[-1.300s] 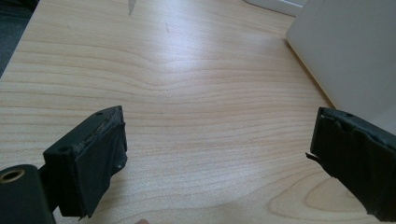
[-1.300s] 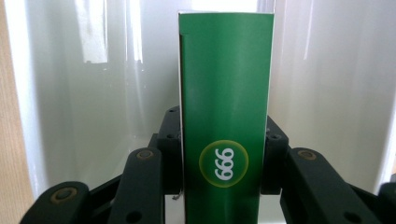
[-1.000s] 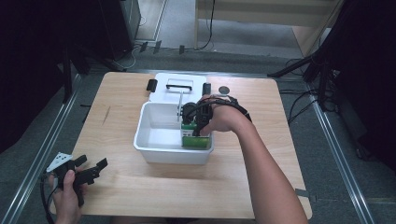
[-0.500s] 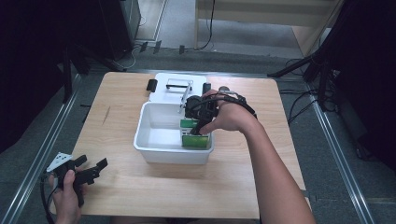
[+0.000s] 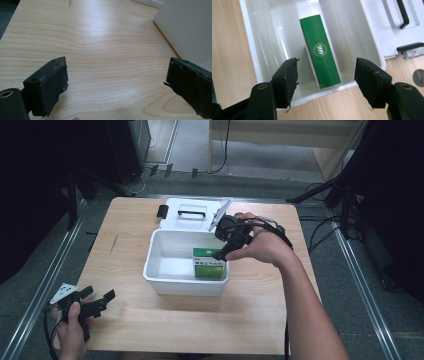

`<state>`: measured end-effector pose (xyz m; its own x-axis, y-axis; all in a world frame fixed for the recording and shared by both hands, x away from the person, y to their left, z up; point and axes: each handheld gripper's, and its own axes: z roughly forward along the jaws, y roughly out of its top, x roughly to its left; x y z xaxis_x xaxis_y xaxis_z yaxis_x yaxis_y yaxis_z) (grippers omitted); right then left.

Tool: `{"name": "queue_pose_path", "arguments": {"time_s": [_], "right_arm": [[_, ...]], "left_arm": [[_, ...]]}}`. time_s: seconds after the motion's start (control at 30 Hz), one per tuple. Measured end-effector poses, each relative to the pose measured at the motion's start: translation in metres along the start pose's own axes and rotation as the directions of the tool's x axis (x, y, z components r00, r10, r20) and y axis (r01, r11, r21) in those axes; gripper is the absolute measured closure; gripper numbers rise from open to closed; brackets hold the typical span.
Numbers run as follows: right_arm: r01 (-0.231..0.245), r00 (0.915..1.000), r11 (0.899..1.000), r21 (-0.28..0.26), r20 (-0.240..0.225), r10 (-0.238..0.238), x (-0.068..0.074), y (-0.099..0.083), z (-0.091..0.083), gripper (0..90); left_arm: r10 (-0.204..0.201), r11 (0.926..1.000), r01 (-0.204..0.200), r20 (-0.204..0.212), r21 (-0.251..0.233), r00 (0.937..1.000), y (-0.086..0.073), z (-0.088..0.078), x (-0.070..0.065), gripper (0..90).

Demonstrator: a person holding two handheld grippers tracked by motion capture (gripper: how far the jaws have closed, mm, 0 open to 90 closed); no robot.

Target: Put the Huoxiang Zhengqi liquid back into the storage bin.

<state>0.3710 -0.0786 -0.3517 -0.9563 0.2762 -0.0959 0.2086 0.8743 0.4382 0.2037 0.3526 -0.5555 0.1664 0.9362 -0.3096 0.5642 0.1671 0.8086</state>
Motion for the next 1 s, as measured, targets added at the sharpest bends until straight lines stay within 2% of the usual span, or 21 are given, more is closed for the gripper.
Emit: {"name": "queue_pose_path", "arguments": {"time_s": [0.13,0.33,0.4,0.53,0.8,0.87,1.0], "right_arm": [[-0.063,0.9980,0.995,-0.074,-0.013,0.062,-0.005,-0.016,-0.005,36.3],[-0.160,0.9860,0.973,-0.165,0.019,0.166,-0.012,-0.044,-0.010,36.4],[-0.193,0.9798,0.959,-0.207,0.013,0.200,-0.014,-0.054,-0.011,36.0],[-0.265,0.9626,0.920,-0.290,-0.022,0.270,-0.015,-0.074,-0.012,34.5],[-0.293,0.9493,0.879,-0.377,-0.005,0.314,-0.011,-0.108,-0.005,32.6],[-0.302,0.9435,0.867,-0.397,0.006,0.331,-0.009,-0.115,-0.003,31.1],[-0.333,0.9259,0.824,-0.458,0.007,0.378,-0.006,-0.130,0.001,29.6]], "left_arm": [[0.000,1.0000,0.000,-0.001,-0.002,1.0000,0.000,0.000,0.000,4.5],[0.001,1.0000,-0.001,-0.002,0.000,1.0000,0.000,0.000,0.000,4.5],[0.002,1.0000,-0.002,-0.001,0.000,1.0000,0.000,0.000,0.000,4.5],[0.002,1.0000,-0.002,0.000,0.004,1.0000,0.000,0.000,-0.001,4.5],[0.002,1.0000,-0.002,0.000,0.003,1.0000,0.000,0.000,-0.001,4.5],[0.002,1.0000,-0.002,-0.001,0.003,1.0000,0.000,0.000,-0.001,4.5],[0.009,0.9999,-0.009,-0.003,0.007,1.0000,0.000,0.000,-0.001,4.5]]}}
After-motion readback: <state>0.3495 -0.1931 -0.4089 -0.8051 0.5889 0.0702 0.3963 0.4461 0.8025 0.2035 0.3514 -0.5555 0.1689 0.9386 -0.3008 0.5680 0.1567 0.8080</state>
